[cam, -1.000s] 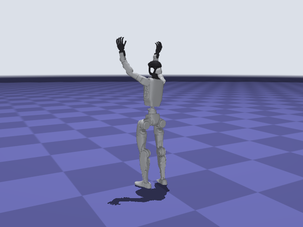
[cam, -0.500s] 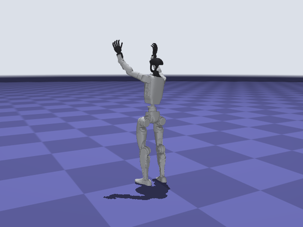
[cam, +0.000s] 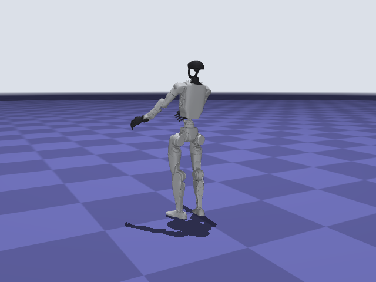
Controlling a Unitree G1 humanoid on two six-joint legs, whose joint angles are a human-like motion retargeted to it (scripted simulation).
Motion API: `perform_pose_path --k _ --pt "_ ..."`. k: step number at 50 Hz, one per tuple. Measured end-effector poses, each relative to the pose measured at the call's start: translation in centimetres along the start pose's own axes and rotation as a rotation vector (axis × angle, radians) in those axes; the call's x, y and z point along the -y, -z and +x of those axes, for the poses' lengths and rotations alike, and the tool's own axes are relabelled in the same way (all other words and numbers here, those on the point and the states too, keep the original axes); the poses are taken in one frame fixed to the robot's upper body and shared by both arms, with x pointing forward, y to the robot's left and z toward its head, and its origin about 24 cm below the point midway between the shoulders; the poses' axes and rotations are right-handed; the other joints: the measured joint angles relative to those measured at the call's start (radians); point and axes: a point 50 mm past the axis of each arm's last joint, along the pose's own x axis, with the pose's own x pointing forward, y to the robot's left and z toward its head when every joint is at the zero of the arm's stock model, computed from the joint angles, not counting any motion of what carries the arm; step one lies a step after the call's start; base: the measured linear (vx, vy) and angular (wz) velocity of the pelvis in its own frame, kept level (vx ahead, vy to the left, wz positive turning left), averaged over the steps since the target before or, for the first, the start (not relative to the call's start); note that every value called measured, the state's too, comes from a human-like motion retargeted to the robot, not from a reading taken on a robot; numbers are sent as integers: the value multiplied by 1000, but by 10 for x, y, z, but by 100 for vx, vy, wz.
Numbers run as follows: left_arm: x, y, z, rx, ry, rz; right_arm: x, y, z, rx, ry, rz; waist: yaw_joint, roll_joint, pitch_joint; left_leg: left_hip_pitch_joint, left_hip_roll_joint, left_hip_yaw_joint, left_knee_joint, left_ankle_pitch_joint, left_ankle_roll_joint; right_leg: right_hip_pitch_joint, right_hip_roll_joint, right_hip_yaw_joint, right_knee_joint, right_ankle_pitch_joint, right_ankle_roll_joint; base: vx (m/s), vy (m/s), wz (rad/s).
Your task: Upper body actions
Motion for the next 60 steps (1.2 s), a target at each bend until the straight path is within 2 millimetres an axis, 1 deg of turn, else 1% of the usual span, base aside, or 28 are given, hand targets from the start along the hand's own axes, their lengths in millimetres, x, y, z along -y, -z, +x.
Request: perform_pose_path --k 2,3,6,8,10,12,15,17,18,20,23,26,29,31,33,35,36,37,41,45,47,50,53,55,58,60 --pt "14 34 -14 -105 47 -3 -18 33 -20 -149 -77 5 -4 -7 17 6 0 3 -2 1 0 4 0 2 0 1 0 1 -12 -5" --pt "21 52 -23 -163 82 -4 -27 52 -34 -238 -118 3 -5 -10 26 8 0 3 -2 1 0 6 0 2 0 1 1 1 -11 -1" --pt "46 105 -57 -370 247 3 -48 105 -83 -499 -234 -24 -7 -17 56 15 1 3 -5 2 0 13 0 1 -2 1 2 4 -11 2" --pt "61 135 -83 -506 413 14 -60 131 -117 -649 -304 -50 -7 -20 75 18 1 4 -6 3 0 17 0 0 -2 0 3 2 -9 1" --pt "74 163 -114 -657 591 45 -70 154 -155 -801 -385 -86 -9 -24 93 19 1 4 -7 3 -1 20 -1 0 -3 0 4 4 -8 1" --pt "84 185 -143 -769 679 82 -82 171 -196 -941 -471 -107 -11 -29 109 21 -1 5 -7 2 -1 21 -4 1 -3 -1 5 3 -7 -1" --pt "93 203 -172 -841 676 96 -90 183 -237 -1062 -519 -108 -7 -33 125 25 -2 6 -8 0 -2 22 -5 5 -2 -2 5 3 -3 -5" --pt "104 213 -195 -912 656 43 -95 188 -266 -1165 -523 -92 -2 -35 137 27 -2 8 -8 -1 -2 22 -5 7 -2 -3 5 0 0 0" --pt "109 215 -203 -937 649 9 -97 190 -275 -1197 -522 -82 -1 -35 138 27 -2 8 -8 -2 -2 22 -4 8 -2 -3 5 0 0 0" --pt "123 218 -222 -1011 620 -125 -99 192 -298 -1287 -527 -46 1 -35 142 27 -1 10 -10 -2 -2 21 -4 9 -3 -3 5 3 -1 -1" --pt "139 217 -240 -1082 589 -295 -103 193 -322 -1395 -511 46 5 -34 143 28 -1 10 -10 -1 -2 22 -4 9 -3 -3 6 8 -1 -1" --pt "148 213 -245 -1092 609 -358 -104 193 -331 -1462 -469 160 9 -34 148 33 -3 7 -11 -2 -2 27 -7 5 -2 -3 8 3 -1 7" --pt "150 211 -241 -1052 654 -316 -104 193 -329 -1476 -446 233 -1 -33 159 36 -9 -7 -11 1 2 38 -10 -12 -5 -3 10 -1 -1 26" --pt "147 210 -234 -1008 672 -238 -103 193 -320 -1443 -456 229 35 -32 169 29 -5 30 -4 8 7 37 -4 25 -4 1 5 -2 -1 -87" --pt "142 209 -224 -956 680 -126 -100 194 -307 -1374 -484 179 89 -33 175 17 3 85 5 15 10 28 2 78 -3 8 0 -1 1 -124" --pt "137 208 -217 -916 687 -41 -99 193 -296 -1310 -508 123 115 -32 170 10 6 111 6 18 14 19 6 106 -3 12 -2 -2 0 -8" --pt "134 208 -212 -883 692 12 -98 192 -287 -1263 -514 89 45 -33 155 18 2 38 0 7 -2 23 -7 35 -4 3 4 -4 0 175" --pt "131 207 -208 -856 694 55 -97 191 -279 -1223 -518 58 2 -34 143 21 -1 -5 -4 1 -11 23 -15 -5 -4 -1 8 -2 0 161" --pt "125 208 -204 -827 672 114 -96 188 -264 -1144 -489 19 18 -31 113 6 3 13 -4 2 -9 3 -11 20 -3 1 8 0 0 -1" --pt "126 209 -206 -848 655 73 -98 186 -259 -1132 -465 60 19 -33 101 4 4 14 -5 0 -10 -2 -10 25 -1 -1 7 0 0 0" --pt "128 209 -208 -860 657 49 -98 186 -261 -1144 -473 73 18 -35 103 7 5 13 -5 0 -10 1 -8 25 -1 -2 7 0 0 0" --pt "128 212 -213 -876 671 42 -98 189 -271 -1170 -488 70 16 -38 105 12 5 11 -6 0 -11 8 -7 22 -1 -5 7 0 0 0" --pt "128 215 -218 -874 711 86 -98 192 -288 -1215 -505 64 10 -41 103 17 2 2 -9 -2 -11 14 -6 12 -3 -9 6 1 -1 19" --pt "126 216 -219 -861 747 128 -99 194 -297 -1247 -512 79 -17 -39 100 29 -11 -28 -20 -6 -3 20 -5 -19 -4 -14 8 1 -1 76" --pt "123 219 -222 -851 760 212 -101 195 -315 -1324 -522 152 -64 -45 91 22 -11 -74 -13 -7 -15 31 -16 -67 -6 -22 13 0 -1 75" --pt "125 219 -223 -852 732 189 -103 194 -327 -1384 -522 226 -55 -46 88 14 -5 -65 -7 -5 -18 31 -14 -56 -7 -22 12 0 0 -16"
